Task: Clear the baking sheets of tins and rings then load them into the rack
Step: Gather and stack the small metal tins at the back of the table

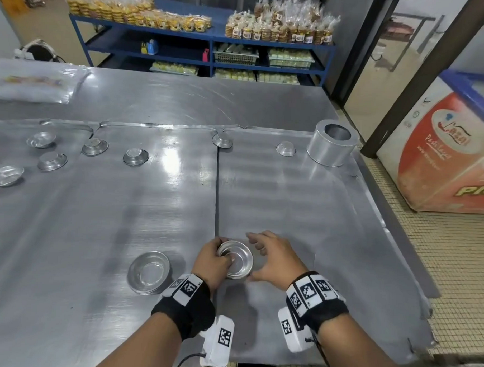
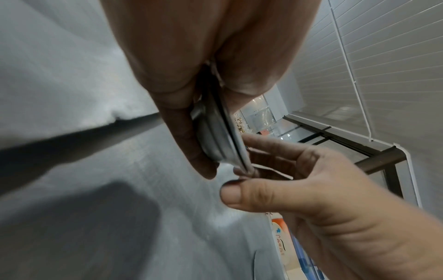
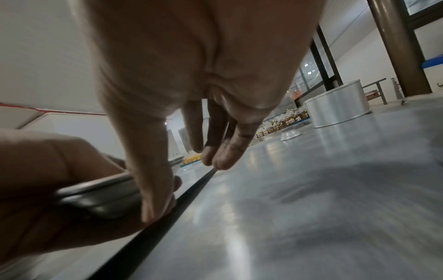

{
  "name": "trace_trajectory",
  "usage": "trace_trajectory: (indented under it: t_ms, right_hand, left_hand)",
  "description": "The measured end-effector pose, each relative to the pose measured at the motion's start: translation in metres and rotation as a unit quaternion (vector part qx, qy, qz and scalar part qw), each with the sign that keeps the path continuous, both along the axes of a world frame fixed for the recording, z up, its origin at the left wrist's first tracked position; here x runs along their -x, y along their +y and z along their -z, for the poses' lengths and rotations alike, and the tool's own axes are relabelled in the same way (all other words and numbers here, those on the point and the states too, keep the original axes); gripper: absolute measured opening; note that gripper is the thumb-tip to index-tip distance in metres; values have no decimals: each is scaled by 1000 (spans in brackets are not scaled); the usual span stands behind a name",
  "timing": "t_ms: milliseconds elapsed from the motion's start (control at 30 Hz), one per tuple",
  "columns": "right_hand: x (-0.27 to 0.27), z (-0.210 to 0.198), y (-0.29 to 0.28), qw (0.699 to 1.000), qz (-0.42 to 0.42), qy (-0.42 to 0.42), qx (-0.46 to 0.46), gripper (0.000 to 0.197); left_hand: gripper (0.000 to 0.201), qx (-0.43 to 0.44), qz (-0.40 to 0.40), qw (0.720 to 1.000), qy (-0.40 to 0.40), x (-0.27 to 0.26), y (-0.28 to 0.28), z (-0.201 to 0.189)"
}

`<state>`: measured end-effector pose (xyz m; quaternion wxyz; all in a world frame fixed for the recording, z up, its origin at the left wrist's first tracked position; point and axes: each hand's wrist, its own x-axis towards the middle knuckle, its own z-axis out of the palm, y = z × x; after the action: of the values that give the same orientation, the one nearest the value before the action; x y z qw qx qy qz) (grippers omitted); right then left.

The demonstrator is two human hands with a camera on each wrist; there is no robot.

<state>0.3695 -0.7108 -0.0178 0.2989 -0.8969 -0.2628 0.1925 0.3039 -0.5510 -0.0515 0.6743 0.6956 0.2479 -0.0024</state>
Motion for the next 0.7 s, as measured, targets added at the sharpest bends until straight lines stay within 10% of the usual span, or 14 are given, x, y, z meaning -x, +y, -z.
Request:
trace_trajectory:
  t_ms: [700]
  right_hand:
    - [-295, 48, 21, 976, 80, -99, 178, 50]
  left_hand:
    - [36, -35, -39, 997, 61, -119, 0, 12]
